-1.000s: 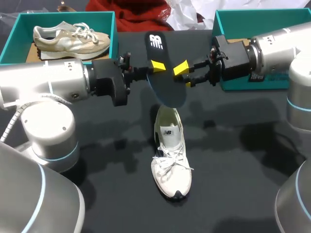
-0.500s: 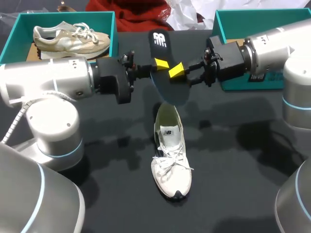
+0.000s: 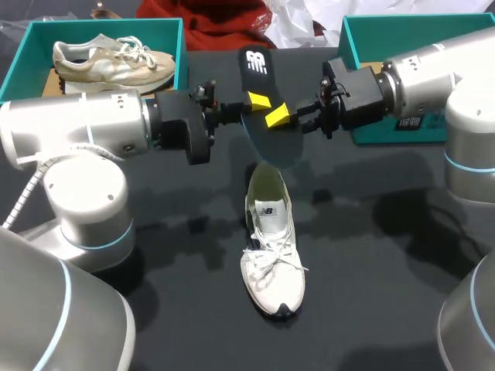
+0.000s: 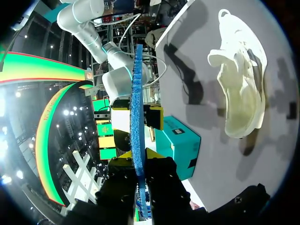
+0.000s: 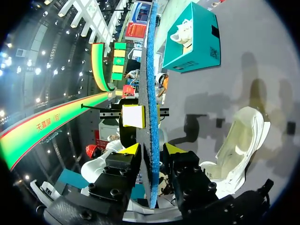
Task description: Take the shoe out of the shoebox, open the shoe tongue, remove and reinsert the insole, then place the shoe into the shoebox
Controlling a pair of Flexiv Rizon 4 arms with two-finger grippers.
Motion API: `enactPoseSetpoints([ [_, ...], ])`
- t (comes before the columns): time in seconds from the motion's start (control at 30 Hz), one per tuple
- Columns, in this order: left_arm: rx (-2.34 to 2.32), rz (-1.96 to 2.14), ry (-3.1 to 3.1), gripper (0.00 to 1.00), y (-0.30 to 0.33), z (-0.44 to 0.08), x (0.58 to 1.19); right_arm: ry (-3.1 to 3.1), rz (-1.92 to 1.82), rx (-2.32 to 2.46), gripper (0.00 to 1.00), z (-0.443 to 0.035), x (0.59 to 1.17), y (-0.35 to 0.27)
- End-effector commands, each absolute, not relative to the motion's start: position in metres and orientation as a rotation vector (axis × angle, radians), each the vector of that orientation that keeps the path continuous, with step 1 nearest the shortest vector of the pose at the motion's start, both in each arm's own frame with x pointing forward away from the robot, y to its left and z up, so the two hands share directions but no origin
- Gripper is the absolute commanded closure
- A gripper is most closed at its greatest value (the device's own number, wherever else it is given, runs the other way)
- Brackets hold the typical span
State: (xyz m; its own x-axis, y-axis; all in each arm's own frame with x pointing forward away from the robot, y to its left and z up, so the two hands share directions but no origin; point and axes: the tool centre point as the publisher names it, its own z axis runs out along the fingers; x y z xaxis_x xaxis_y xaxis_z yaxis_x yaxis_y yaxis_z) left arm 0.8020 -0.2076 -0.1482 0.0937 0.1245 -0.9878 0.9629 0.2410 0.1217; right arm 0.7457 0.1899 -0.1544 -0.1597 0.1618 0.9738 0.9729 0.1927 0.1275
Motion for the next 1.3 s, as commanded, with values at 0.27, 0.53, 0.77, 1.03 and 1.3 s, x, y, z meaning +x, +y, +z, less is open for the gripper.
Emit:
enactPoseSetpoints([
  [0.27,1.155,-0.894,1.316,1.0,-0.21,-0.151,0.798,-1.518,-1.092,-1.124,1.0,-0.157,0.749,0.191],
  [0.53,1.139,-0.892,1.352,0.0,-0.203,-0.151,0.794,-1.514,-1.098,-1.118,1.0,-0.158,0.752,0.192],
  [0.77,1.129,-0.841,1.504,0.0,-0.172,-0.148,0.779,-1.507,-1.12,-1.127,1.0,-0.161,0.753,0.187],
  [1.03,1.169,-0.841,1.736,0.0,-0.149,-0.151,0.777,-1.481,-1.128,-1.167,1.0,-0.165,0.756,0.181],
  [1.3,1.169,-0.841,1.736,0.0,-0.149,-0.151,0.777,-1.481,-1.128,-1.167,1.0,-0.165,0.756,0.181],
])
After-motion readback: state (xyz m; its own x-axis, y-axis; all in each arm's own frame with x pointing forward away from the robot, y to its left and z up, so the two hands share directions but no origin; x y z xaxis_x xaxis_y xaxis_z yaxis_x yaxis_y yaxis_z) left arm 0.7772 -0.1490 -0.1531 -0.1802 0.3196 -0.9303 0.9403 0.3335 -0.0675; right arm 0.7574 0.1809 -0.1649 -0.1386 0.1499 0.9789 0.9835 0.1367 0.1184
